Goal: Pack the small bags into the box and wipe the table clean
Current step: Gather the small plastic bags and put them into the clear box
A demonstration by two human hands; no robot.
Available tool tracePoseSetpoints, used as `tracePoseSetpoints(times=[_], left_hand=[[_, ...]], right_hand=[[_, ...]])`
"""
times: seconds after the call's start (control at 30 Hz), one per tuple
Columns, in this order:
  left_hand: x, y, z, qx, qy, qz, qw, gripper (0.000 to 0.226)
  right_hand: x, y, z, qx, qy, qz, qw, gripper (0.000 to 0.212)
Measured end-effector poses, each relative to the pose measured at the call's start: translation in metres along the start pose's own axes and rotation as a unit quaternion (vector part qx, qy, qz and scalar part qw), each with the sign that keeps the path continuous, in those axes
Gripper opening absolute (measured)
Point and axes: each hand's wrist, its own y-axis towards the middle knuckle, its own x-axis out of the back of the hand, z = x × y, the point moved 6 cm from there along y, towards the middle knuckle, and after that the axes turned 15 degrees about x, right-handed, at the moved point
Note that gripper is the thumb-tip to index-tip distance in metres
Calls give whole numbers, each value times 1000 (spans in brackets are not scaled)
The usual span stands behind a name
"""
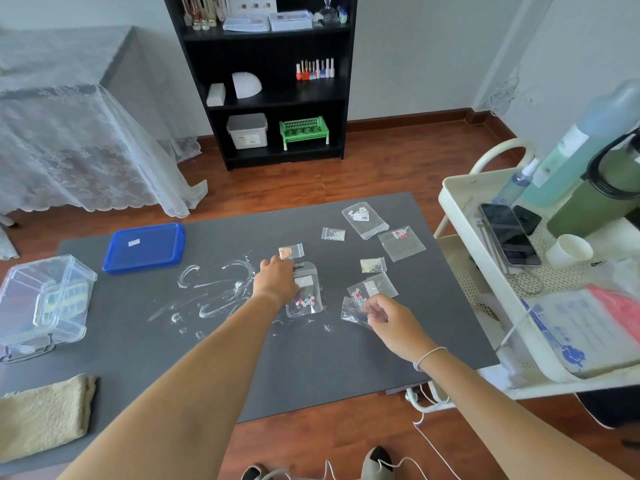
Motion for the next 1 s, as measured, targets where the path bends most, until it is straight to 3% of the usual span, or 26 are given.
tracePoseSetpoints(times=[0.4,0.6,0.87,1.0], left_hand=[[-5,4,0,-1,-31,0,1000,48],[-5,-1,3,-10,-55,-53,997,38],[39,-12,31,21,-328,-7,945,1],[85,-18,82,50,-412,4,910,15]], right_hand=[[2,-4,-8,-18,40,-15,999,22],[5,-5,-7,-10,35,-16,999,22],[5,18,30,22,48,-5,999,30],[-7,48,79,62,73,-22,995,31]])
